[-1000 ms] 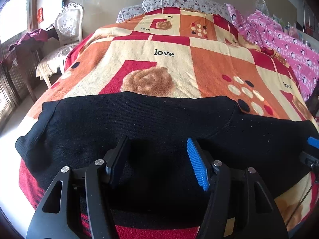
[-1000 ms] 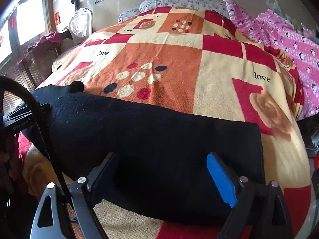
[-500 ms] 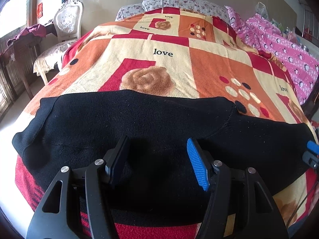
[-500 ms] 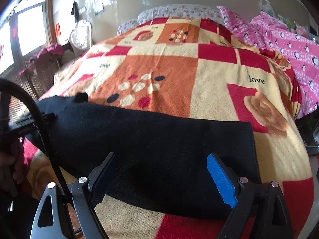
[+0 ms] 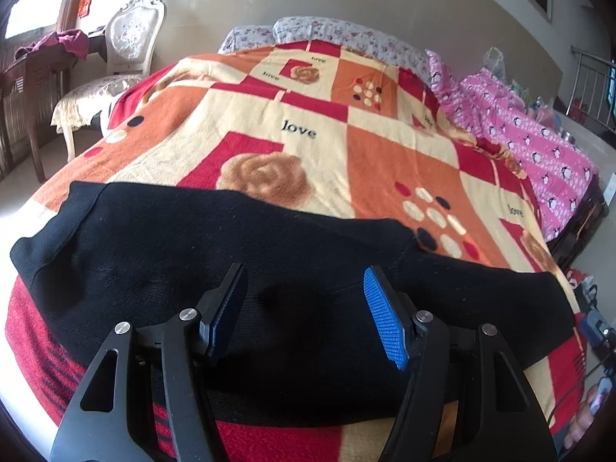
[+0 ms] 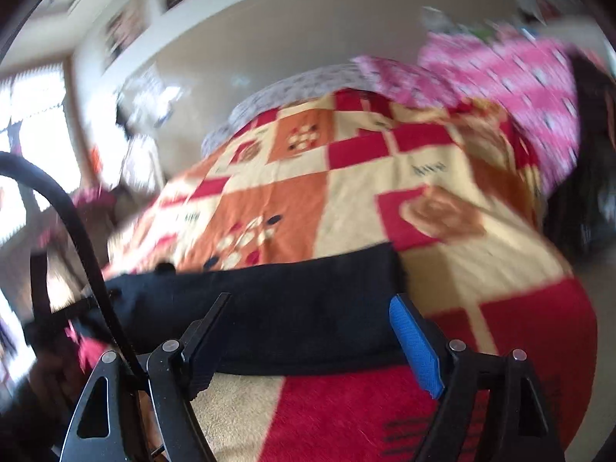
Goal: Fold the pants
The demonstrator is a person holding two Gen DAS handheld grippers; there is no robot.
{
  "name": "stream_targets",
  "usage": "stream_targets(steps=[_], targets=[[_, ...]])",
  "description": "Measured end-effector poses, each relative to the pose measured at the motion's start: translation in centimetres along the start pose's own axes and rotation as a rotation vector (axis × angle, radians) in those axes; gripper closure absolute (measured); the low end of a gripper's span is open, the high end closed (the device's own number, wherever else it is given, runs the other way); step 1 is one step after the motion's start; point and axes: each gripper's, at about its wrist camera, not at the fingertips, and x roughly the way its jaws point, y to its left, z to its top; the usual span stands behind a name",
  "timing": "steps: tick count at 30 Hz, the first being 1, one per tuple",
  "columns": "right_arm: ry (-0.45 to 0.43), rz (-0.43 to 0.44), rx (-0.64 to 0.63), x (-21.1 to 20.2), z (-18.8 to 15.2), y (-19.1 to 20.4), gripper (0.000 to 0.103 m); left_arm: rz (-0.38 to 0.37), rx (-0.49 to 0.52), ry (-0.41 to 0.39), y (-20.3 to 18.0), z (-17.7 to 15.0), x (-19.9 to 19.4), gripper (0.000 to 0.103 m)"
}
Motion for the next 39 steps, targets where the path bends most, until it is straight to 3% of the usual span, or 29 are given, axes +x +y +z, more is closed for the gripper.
stream_targets(steps=[4,11,13,16,19,21,25,28,31,33,35,37,39], targets=[[0.048,0.032,0.271,-0.3,-1.3,-3.9,0.025,-0.011,0.022,-0.022,-1.2,-0.3,-0.6,0.040],[0.040,0.043,0.332,-1.5,-1.7,-3.7,0.025,-0.015,0.052,0.021,-1.6,-0.8,1.1,0.040],[0.078,0.051,0.346,-0.7,-1.4,-3.4,0.025,-0.022,0.054,0.023,-1.5,-1.0,1.2,0.040],[0.180,-0.012,0.335,0.6,-0.7,-2.7,0.025,-0.048,0.038,0.016,-1.0,-1.1,1.1,0.040],[0.257,-0.024,0.405,2.0,0.1,-2.7,0.023,-0.068,0.023,0.019,-0.7,-1.1,1.1,0.040],[0.284,-0.020,0.478,2.6,0.6,-3.1,0.016,-0.079,0.017,0.020,-0.6,-1.1,1.2,0.040],[0.271,0.038,0.591,3.7,1.1,-4.0,0.015,-0.110,0.007,0.040,-0.1,-1.0,1.3,0.040],[0.206,0.083,0.609,3.3,0.6,-4.1,0.016,-0.137,-0.003,0.045,0.3,-0.9,1.4,0.040],[0.148,0.074,0.566,2.6,0.0,-3.7,0.029,-0.142,-0.010,0.039,0.3,-0.9,1.4,0.040],[0.121,0.050,0.543,2.1,-0.4,-3.8,0.049,-0.138,-0.013,0.035,0.3,-1.0,1.3,0.040],[0.110,-0.003,0.563,1.8,-0.9,-4.4,0.063,-0.132,-0.013,0.031,0.2,-1.0,1.3,0.040],[0.108,-0.045,0.559,1.7,-0.9,-4.2,0.064,-0.126,-0.011,0.029,0.1,-1.0,1.3,0.040],[0.146,-0.050,0.466,2.5,-0.4,-2.8,0.059,-0.115,-0.005,0.029,-0.1,-1.0,1.3,0.040]])
